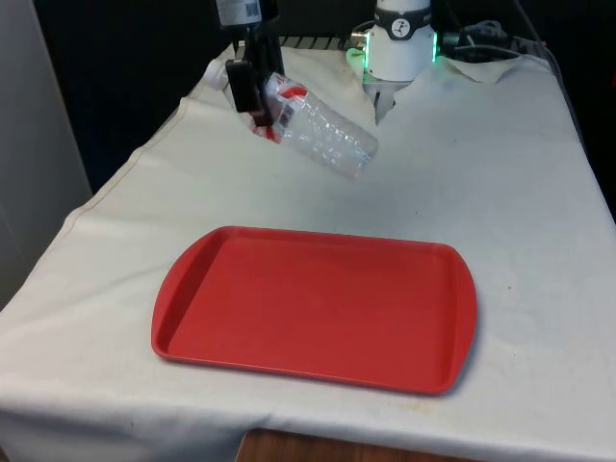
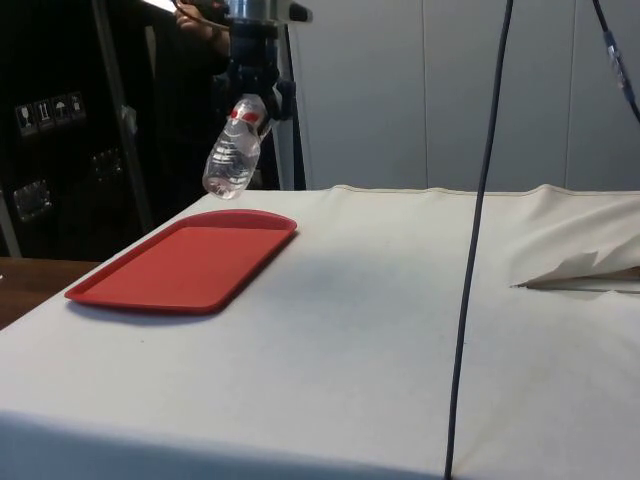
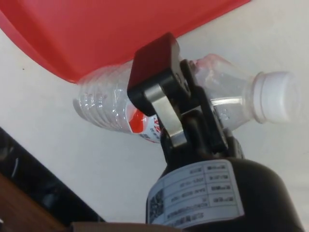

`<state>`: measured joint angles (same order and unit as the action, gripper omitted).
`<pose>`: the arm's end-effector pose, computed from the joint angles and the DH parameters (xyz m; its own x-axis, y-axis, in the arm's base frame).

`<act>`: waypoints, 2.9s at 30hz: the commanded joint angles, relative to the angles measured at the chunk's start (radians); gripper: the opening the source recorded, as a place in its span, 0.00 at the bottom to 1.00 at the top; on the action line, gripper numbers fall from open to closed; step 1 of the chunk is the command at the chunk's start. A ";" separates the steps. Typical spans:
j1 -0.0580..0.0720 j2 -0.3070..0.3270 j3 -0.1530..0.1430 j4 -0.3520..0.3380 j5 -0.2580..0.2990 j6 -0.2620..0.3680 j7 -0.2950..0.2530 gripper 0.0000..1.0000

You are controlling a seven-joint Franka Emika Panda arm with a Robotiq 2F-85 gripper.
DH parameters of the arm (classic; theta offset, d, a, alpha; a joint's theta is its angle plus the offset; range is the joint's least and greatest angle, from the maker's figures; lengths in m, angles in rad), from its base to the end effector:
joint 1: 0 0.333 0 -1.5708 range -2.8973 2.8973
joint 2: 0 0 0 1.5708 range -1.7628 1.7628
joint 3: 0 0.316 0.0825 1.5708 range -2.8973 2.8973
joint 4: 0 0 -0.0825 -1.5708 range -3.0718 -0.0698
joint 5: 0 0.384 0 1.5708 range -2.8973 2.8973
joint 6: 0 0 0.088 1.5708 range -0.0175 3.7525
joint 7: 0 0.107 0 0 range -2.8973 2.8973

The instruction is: Place the bottle upright on the tray.

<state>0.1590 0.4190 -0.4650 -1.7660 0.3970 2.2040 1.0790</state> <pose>0.6371 -0.1587 0.3546 0.0088 -0.9946 -0.1039 -0.9920 0.0043 -0.1258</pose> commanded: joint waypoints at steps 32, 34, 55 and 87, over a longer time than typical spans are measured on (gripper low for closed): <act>0.010 0.062 0.042 0.139 -0.220 0.005 0.219 0.12; 0.003 0.060 0.049 0.140 -0.223 0.000 0.212 0.12; 0.016 0.136 0.057 0.247 -0.363 -0.002 0.339 0.12; 0.022 0.215 0.073 0.324 -0.455 0.004 0.392 0.12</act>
<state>0.1760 0.6310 -0.3870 -1.4440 -0.0570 2.2020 1.4580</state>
